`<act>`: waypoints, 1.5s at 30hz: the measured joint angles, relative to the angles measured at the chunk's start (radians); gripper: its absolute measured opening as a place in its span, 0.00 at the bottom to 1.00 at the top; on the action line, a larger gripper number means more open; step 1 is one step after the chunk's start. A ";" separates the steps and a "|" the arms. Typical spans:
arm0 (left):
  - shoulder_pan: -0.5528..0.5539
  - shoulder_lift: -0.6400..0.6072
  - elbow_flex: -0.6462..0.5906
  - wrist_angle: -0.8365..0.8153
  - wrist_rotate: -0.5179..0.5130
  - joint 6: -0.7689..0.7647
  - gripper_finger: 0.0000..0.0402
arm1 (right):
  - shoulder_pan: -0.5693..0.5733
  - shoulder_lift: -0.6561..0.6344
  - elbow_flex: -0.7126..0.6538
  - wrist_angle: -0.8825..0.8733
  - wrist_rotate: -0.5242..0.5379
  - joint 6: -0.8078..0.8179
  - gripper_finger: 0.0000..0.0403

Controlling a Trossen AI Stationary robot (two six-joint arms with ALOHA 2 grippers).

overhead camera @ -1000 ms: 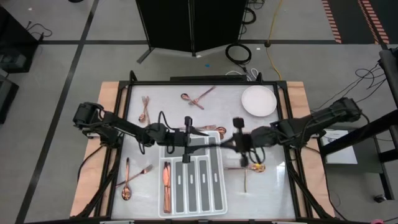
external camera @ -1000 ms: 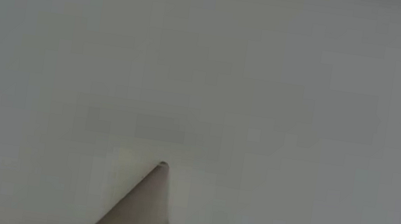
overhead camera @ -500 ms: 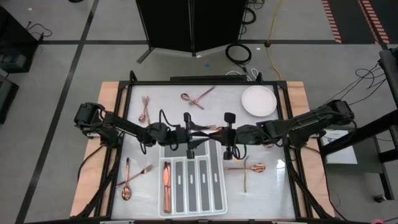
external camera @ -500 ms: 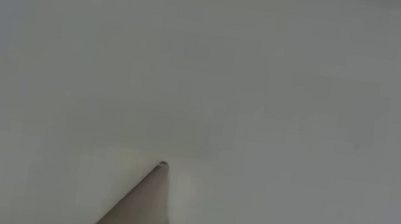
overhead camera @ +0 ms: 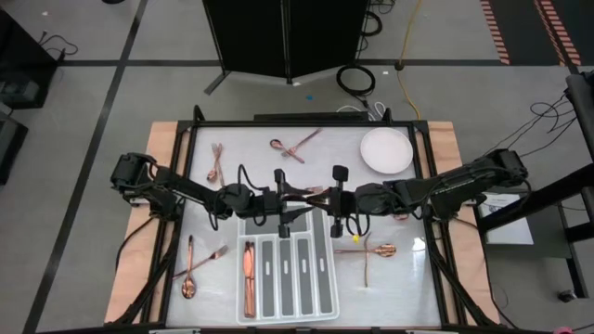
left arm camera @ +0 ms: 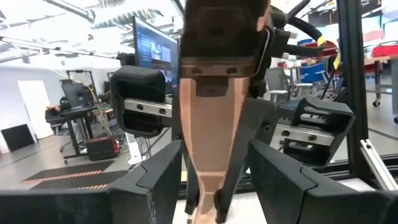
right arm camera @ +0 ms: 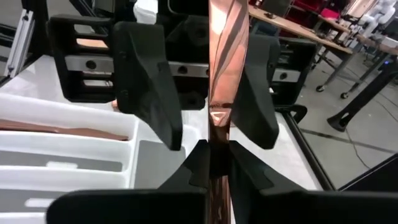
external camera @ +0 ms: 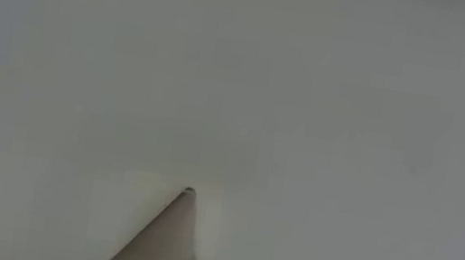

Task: Sort silverware
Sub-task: Put the knife into the silverware tray

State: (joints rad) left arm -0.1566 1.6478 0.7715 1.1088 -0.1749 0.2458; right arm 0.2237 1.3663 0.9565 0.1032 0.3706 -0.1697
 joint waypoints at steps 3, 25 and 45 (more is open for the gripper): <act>0.000 0.000 0.000 0.000 0.000 0.005 0.41 | 0.000 0.000 0.000 -0.001 0.000 -0.010 0.04; -0.017 -0.014 0.000 -0.014 -0.233 -0.028 0.10 | 0.007 -0.107 0.000 -0.171 0.161 -0.122 0.35; -0.083 -0.440 0.092 -1.484 -0.005 -1.627 0.10 | 0.007 -0.148 0.000 -0.583 0.094 0.274 0.37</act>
State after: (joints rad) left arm -0.2397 1.2077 0.8635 -0.3753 -0.1801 -1.3807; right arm 0.2310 1.2179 0.9562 -0.4801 0.4641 0.1042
